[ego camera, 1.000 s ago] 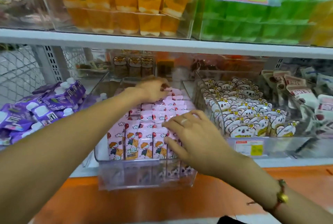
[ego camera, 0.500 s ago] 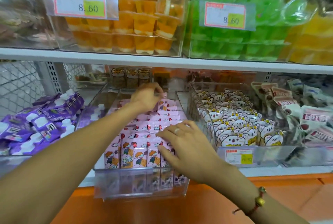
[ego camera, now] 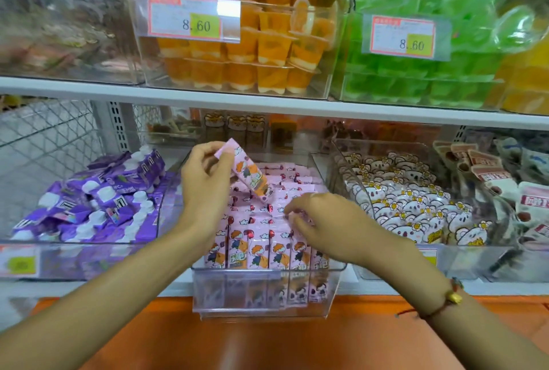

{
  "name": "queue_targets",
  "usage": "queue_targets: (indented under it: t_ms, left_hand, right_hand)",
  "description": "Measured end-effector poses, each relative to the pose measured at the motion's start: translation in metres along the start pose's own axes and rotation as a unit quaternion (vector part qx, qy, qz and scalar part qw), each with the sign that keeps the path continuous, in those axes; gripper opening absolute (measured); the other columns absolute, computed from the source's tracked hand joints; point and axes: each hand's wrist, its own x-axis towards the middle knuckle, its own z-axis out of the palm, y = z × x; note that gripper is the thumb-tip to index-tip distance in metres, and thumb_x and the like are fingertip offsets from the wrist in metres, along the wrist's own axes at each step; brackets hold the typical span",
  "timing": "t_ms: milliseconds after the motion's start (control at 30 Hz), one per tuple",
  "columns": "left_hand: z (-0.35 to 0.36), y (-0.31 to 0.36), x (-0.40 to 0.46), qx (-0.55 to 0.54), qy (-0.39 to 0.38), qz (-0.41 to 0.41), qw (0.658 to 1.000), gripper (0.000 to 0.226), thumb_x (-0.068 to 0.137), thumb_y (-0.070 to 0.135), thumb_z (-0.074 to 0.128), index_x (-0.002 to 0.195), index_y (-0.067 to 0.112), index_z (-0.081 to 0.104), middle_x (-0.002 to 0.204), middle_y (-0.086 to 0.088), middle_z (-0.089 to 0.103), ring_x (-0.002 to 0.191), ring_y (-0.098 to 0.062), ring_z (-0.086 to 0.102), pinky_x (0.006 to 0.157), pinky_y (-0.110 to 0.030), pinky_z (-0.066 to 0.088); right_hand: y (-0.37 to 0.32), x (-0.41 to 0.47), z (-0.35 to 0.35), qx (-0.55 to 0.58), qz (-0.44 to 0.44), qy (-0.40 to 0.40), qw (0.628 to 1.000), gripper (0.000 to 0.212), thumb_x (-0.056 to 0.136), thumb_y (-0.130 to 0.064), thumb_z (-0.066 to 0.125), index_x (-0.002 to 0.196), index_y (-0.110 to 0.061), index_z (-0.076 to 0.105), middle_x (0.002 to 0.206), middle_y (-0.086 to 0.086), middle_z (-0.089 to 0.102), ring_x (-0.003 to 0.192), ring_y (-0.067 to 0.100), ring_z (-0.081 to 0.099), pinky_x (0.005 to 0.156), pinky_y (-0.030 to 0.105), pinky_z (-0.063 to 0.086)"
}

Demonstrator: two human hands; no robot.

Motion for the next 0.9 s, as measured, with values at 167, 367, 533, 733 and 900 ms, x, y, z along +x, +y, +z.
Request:
queue_targets:
  t_ms: [167, 367, 533, 733, 900]
  left_hand:
    - [-0.016, 0.005, -0.021, 0.005, -0.061, 0.012, 0.998, 0.005, 0.093, 0.026, 0.059, 0.096, 0.028, 0.062, 0.090, 0.012, 0.070, 0.081, 0.009, 0.064, 0.069, -0.007, 0.050]
    - [-0.016, 0.008, -0.028, -0.054, -0.116, -0.032, 0.991, 0.018, 0.094, 0.024, 0.057, 0.109, 0.018, 0.065, 0.091, 0.008, 0.074, 0.085, 0.000, 0.069, 0.066, -0.013, 0.053]
    - [-0.018, 0.000, -0.029, -0.024, -0.135, 0.010, 0.991, 0.021, 0.097, 0.018, 0.053, 0.114, 0.027, 0.061, 0.115, 0.013, 0.066, 0.103, 0.003, 0.063, 0.082, -0.018, 0.056]
    - [-0.013, -0.013, -0.033, 0.113, -0.209, 0.047, 0.970, 0.045, 0.072, 0.019, 0.073, 0.107, 0.042, 0.057, 0.111, 0.019, 0.059, 0.097, 0.006, 0.057, 0.076, -0.020, 0.053]
    - [-0.010, -0.017, -0.037, 0.126, -0.209, 0.106, 0.964, 0.042, 0.078, 0.026, 0.077, 0.109, 0.042, 0.054, 0.104, 0.029, 0.060, 0.091, 0.005, 0.059, 0.069, -0.007, 0.045]
  right_hand:
    - [-0.018, -0.005, 0.006, 0.255, 0.040, 0.150, 0.954, 0.037, 0.097, -0.043, 0.043, 0.128, -0.026, 0.052, 0.126, -0.010, 0.056, 0.113, 0.006, 0.050, 0.096, 0.029, 0.042]
    - [-0.041, -0.006, 0.013, 0.415, 0.022, 0.136, 0.899, 0.026, 0.094, -0.036, 0.053, 0.120, -0.034, 0.055, 0.112, -0.014, 0.062, 0.100, -0.001, 0.056, 0.082, 0.015, 0.045]
    - [-0.037, -0.001, 0.014, 0.608, 0.124, 0.103, 0.778, 0.009, 0.089, -0.030, 0.064, 0.096, -0.033, 0.060, 0.075, -0.019, 0.071, 0.073, -0.008, 0.065, 0.068, 0.008, 0.048]
    - [-0.036, -0.002, 0.013, 0.680, 0.170, 0.128, 0.702, 0.025, 0.086, -0.027, 0.067, 0.108, -0.016, 0.061, 0.081, -0.008, 0.073, 0.067, 0.004, 0.068, 0.061, 0.016, 0.054]
    - [-0.036, -0.002, 0.012, 0.696, 0.156, 0.129, 0.689, 0.032, 0.086, -0.028, 0.067, 0.111, -0.010, 0.061, 0.102, 0.005, 0.072, 0.087, 0.012, 0.070, 0.077, 0.021, 0.055]
